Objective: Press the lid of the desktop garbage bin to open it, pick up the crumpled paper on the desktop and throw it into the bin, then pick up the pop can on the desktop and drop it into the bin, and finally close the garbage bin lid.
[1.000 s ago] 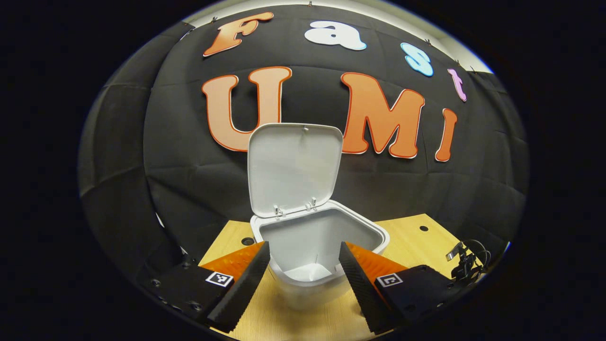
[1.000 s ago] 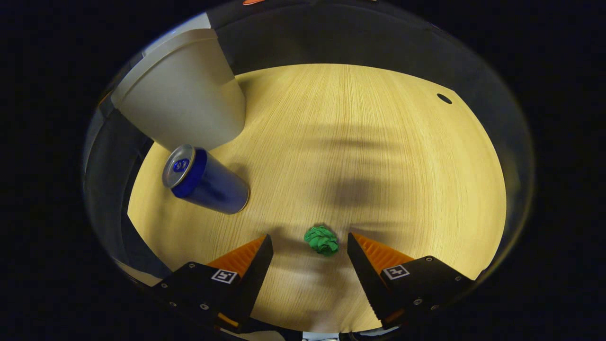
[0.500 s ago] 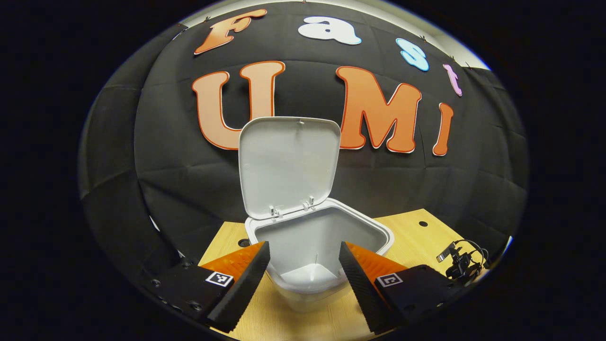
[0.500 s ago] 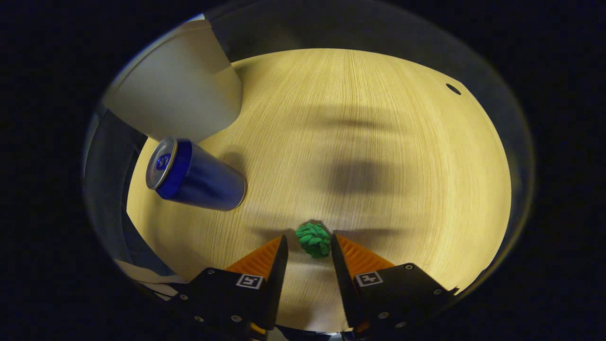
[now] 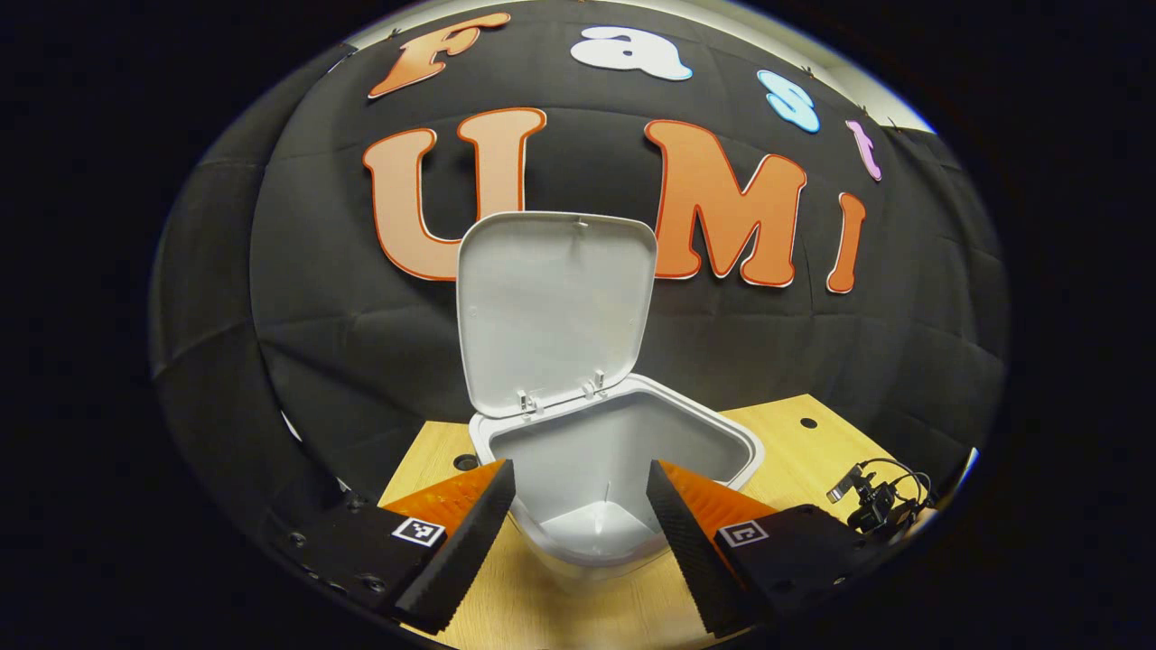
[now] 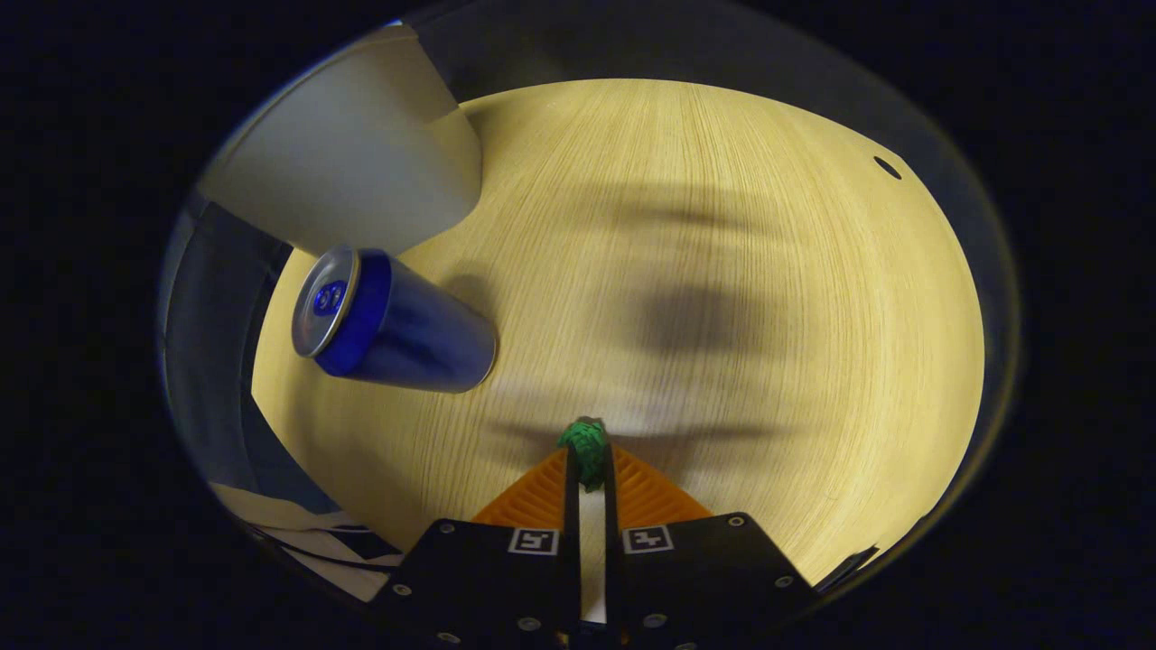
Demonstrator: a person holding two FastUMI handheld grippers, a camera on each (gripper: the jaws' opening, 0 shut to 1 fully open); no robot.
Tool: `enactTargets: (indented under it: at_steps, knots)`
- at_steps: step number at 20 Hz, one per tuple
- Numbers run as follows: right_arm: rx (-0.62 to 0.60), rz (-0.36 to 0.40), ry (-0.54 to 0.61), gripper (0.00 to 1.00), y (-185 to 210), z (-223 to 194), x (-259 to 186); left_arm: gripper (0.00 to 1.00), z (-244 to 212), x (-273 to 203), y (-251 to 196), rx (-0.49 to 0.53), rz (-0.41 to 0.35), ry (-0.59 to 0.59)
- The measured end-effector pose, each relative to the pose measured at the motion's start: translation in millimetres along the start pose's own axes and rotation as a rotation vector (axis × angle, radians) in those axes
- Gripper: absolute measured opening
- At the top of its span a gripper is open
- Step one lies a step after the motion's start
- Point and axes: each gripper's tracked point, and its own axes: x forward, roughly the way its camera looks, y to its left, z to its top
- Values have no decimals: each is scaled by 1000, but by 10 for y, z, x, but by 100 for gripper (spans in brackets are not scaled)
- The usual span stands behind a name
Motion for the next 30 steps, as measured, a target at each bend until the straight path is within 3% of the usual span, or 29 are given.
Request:
enactTargets:
  at_steps: [2, 7, 14, 17, 20, 27, 30]
  knots:
    - [-2, 12, 6, 5, 20, -23, -62, 94, -7, -13, 1, -6, -1, -3]
    - [18, 38, -63, 5, 4, 153, -354, 94, 41, -104, -57, -8, -8, -15]
    - [-23, 19, -259, 4, 22, 637, -1263, 94, 67, -246, -176, -16, -30, -36]
    - [-64, 27, -382, 4, 116, 1001, -1766, 94, 65, -296, -191, -17, -32, -39]
    - [-134, -11, -502, 4, 132, 1427, -2322, 94, 10, -308, -192, -20, -38, -29]
    - [-280, 35, -717, 4, 636, 2210, -3151, 94, -93, -369, -21, -61, -13, -11]
    - [-340, 107, -777, 4, 1094, 2562, -3330, 94, -90, -443, 119, -71, 12, -18]
